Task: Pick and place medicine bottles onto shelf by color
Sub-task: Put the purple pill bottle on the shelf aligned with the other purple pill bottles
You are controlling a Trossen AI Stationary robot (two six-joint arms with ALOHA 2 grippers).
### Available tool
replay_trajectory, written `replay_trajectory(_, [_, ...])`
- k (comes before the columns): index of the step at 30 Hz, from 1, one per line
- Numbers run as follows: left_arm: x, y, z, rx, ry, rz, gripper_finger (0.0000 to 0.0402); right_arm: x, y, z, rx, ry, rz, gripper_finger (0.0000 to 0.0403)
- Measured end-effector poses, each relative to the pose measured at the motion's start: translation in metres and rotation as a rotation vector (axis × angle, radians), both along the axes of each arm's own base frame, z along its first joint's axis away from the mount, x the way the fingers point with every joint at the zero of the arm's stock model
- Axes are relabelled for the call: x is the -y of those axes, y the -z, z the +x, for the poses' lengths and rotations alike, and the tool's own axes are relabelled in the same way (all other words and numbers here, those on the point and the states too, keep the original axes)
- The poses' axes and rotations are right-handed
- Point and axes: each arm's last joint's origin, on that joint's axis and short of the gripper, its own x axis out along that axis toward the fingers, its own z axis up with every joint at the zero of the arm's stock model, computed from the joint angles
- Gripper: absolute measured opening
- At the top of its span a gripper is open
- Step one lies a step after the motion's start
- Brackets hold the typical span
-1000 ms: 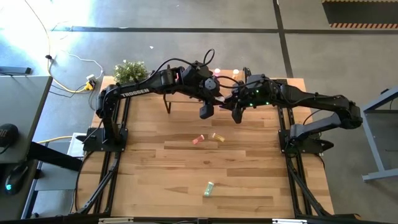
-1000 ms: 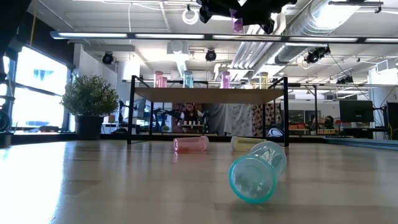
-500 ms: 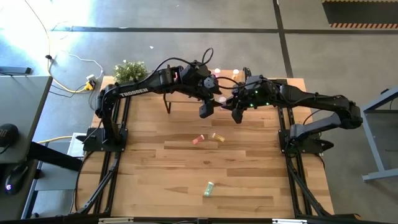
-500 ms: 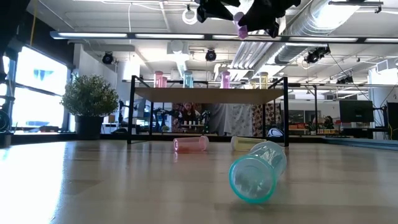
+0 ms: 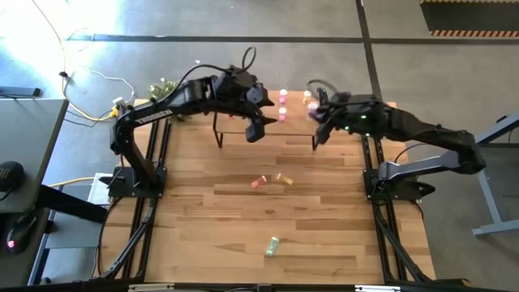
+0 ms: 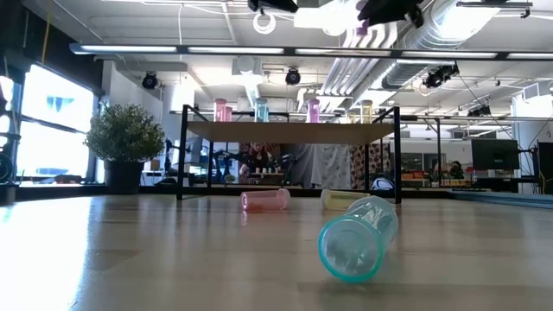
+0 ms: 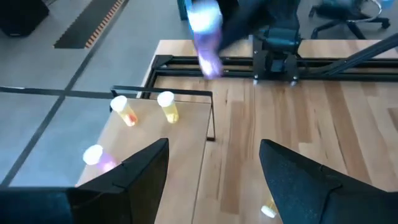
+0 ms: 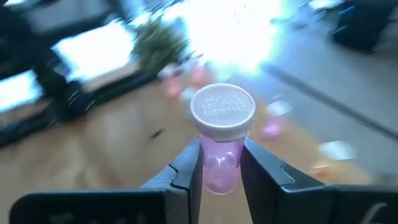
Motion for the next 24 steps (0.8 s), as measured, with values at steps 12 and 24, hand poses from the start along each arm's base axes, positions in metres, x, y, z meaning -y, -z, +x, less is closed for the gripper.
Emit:
replay_trajectory(12, [0.02, -0.046, -0.052, 0.111, 0.015, 0.055, 0.0243, -0.012, 0.031, -0.011, 0.102, 0.222, 0.058, 0.0078])
replay_trajectory(24, [0.019, -0.045, -0.079, 0.078, 0.017, -0.064, 0.0243, -0.031, 0.095, 0.011, 0.359, 0.089, 0.001, 0.0081])
